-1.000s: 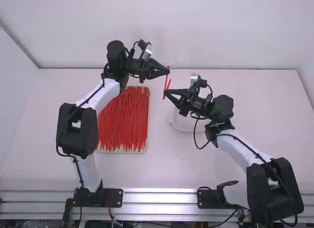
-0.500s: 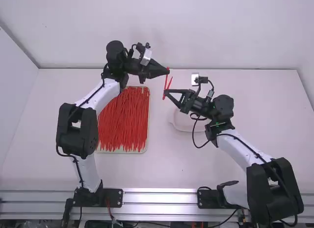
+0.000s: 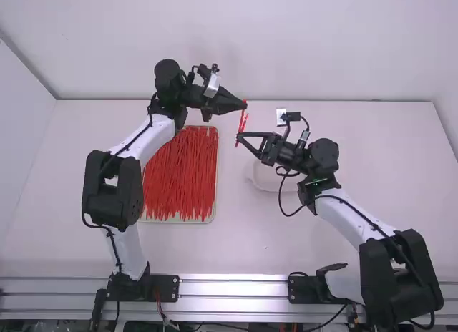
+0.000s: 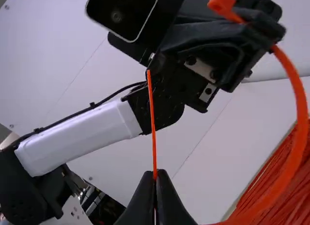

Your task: Fasten the cable tie

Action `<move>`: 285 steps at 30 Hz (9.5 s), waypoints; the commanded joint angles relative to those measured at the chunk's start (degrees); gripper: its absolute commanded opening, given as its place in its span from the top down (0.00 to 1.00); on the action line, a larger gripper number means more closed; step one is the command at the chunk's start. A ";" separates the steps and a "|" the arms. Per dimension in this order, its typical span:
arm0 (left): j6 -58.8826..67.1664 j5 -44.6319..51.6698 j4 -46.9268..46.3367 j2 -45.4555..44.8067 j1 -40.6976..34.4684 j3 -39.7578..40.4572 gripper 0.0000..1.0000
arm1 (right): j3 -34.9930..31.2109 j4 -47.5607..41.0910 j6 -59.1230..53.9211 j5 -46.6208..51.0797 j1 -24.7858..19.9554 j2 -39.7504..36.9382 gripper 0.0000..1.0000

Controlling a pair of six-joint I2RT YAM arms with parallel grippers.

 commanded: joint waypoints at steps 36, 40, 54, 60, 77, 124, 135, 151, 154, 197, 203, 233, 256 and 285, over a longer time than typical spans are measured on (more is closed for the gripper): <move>1.49 0.98 4.98 0.28 -3.39 -2.51 0.98 | 1.99 -1.99 3.91 -5.29 -4.22 0.02 1.00; 1.51 0.98 4.92 0.28 -3.41 -2.75 0.98 | 1.99 -2.19 3.93 -4.76 -4.52 0.02 1.00; 1.51 0.96 5.35 0.28 -3.41 -3.41 0.98 | 2.01 -1.73 4.13 -3.08 -4.44 0.02 1.00; 3.41 0.96 5.33 0.28 -3.41 -3.41 0.98 | 1.99 -2.05 4.13 -3.15 -4.44 0.02 1.00; 4.90 0.81 5.57 0.28 -3.39 -3.41 0.98 | 2.01 -2.43 3.89 -2.78 -2.10 0.02 1.00; -2.62 0.96 12.13 0.28 -2.64 -3.43 0.98 | 2.01 -2.19 4.55 -3.34 -2.97 0.02 1.00; 0.26 0.94 15.47 0.28 -2.67 -6.64 0.98 | 2.03 -0.74 4.59 -3.13 -3.04 0.02 1.00; -8.02 0.39 23.74 0.26 -2.64 -5.90 0.98 | 1.99 -1.46 3.89 -3.76 -2.38 0.02 1.00; -9.14 0.44 25.09 0.26 -2.62 -5.88 0.98 | 1.99 -2.47 3.87 -3.69 -2.36 0.02 1.00; -9.05 0.79 25.00 0.26 -2.64 -5.99 0.98 | 1.99 -2.40 4.15 -4.63 -3.78 0.02 1.00; -9.01 0.85 24.98 0.26 -2.64 -5.99 0.98 | 1.99 -2.38 4.13 -4.55 -3.78 0.02 1.00; -8.61 0.94 30.45 0.26 -2.64 -6.21 0.98 | 1.99 1.75 6.75 -3.52 -3.78 0.02 1.00; -8.63 0.96 48.41 0.26 -2.64 -11.87 0.98 | 2.03 5.35 9.11 -3.15 -5.31 0.02 1.00; 0.24 0.96 49.13 0.26 -2.67 -14.95 0.99 | 2.40 6.80 9.25 -1.40 -6.36 0.02 1.00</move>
